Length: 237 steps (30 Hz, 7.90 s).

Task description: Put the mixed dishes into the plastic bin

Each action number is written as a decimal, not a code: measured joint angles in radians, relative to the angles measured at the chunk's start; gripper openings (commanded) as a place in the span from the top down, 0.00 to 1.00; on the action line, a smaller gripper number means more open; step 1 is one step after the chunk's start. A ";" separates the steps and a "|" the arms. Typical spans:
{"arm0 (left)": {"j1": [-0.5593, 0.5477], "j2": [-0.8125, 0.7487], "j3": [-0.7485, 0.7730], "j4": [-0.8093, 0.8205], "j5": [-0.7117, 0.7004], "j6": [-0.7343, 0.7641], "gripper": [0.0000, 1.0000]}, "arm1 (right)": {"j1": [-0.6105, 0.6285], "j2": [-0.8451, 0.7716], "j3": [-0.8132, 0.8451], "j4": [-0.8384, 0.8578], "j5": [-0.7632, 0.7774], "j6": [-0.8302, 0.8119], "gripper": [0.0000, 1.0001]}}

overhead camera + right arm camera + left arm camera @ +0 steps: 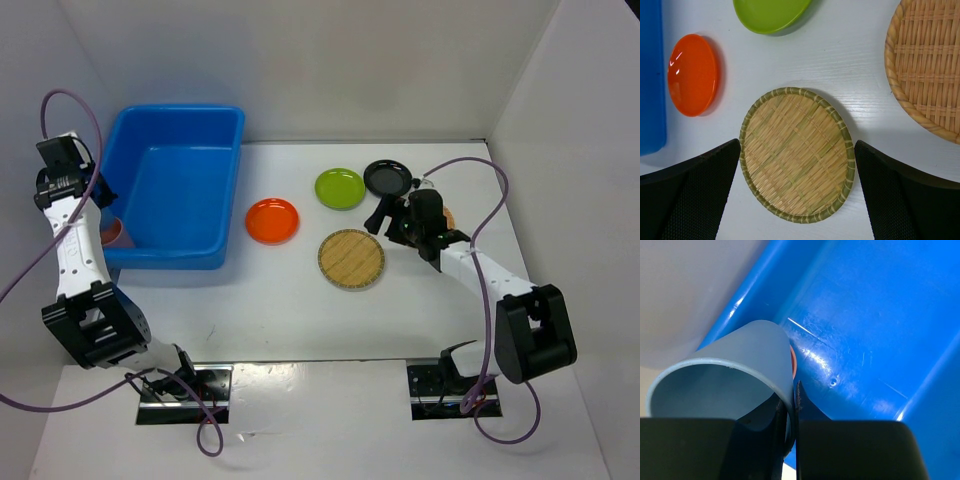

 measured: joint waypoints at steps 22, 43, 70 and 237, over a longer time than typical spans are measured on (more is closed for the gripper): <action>0.013 0.065 -0.027 0.037 0.035 0.000 1.00 | 0.000 0.045 0.035 0.000 -0.016 -0.016 0.01; 0.013 0.085 -0.026 -0.055 0.052 0.002 0.83 | 0.004 0.060 0.035 0.000 -0.036 -0.019 0.01; -0.144 -0.053 0.097 -0.025 0.271 0.019 0.19 | 0.009 0.066 0.029 -0.034 0.058 0.011 0.01; -0.273 0.716 0.141 0.694 0.002 -0.929 0.73 | -0.182 0.021 -0.190 -0.081 0.377 0.585 0.02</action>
